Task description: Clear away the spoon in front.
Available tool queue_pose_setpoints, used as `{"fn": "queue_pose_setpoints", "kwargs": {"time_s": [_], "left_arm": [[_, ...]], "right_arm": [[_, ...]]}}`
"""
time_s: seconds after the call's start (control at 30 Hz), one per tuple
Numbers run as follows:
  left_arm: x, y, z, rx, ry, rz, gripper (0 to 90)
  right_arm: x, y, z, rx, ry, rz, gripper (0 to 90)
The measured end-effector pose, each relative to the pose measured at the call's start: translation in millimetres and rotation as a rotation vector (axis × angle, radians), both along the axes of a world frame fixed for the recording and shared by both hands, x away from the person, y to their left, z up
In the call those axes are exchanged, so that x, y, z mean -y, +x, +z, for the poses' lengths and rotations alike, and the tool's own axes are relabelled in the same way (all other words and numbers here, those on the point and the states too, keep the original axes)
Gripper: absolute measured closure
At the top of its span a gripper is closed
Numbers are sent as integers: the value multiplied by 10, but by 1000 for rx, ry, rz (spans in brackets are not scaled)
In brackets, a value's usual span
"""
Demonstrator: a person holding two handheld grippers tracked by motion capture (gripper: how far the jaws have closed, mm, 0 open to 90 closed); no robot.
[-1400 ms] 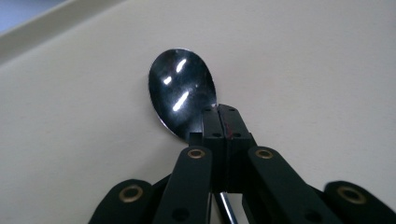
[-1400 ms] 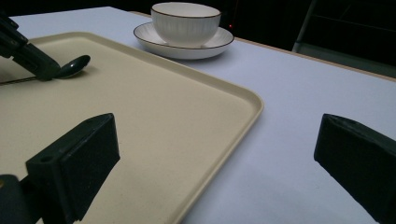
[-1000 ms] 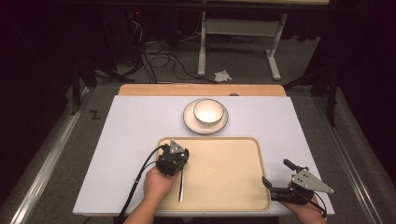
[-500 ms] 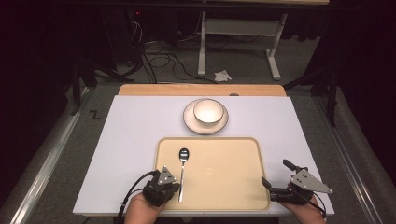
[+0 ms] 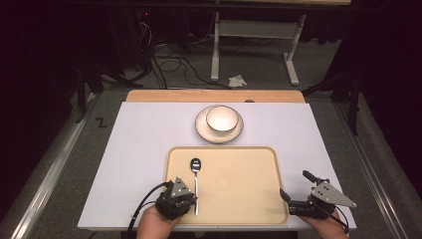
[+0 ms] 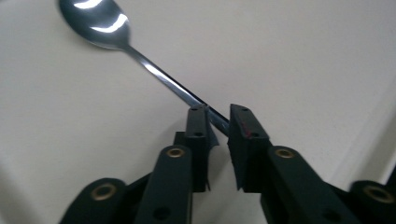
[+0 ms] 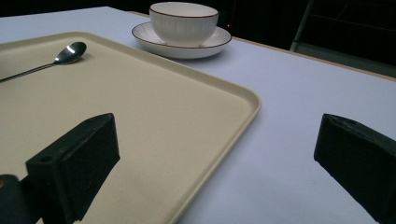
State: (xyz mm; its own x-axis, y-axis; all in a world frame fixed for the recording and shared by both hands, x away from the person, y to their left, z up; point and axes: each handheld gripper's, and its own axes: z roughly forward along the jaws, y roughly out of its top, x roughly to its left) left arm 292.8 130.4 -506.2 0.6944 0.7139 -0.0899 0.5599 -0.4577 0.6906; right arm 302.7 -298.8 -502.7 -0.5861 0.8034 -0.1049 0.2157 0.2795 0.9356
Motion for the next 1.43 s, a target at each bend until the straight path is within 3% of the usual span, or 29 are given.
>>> {"fn": "queue_pose_setpoints", "kwargs": {"time_s": [0.1, 0.17, 0.23, 0.3, 0.47, 0.6, 0.8, 1.0, 1.43], "left_arm": [[-96, 19, 35, 34, -34, 37, 618], [-286, 51, 97, 89, -89, 75, 530], [-404, 60, 135, 124, -112, 108, 460], [-506, 66, 181, 148, -119, 152, 388], [-733, 30, 299, 245, -159, 199, 188], [-880, 58, 316, 262, -171, 237, 0], [-1000, 80, 284, 272, -191, 268, 0], [-1047, 101, 260, 253, -197, 283, 0], [-997, 103, 236, 245, -188, 267, 4]], "right_arm": [[-1, 4, -1, -2, -2, 2, 8], [-2, 4, -2, -2, -1, 3, 8], [-4, 1, 0, 0, 5, 5, 8], [-5, -5, 6, 2, 3, 7, 7], [-9, -13, 23, 16, 7, 10, 6], [-8, -23, 39, 21, 13, 8, 6], [-7, -37, 59, 30, 22, 12, 6], [-12, -28, 44, 23, 13, 8, 6], [-8, -26, 44, 26, 18, 12, 6]]}}
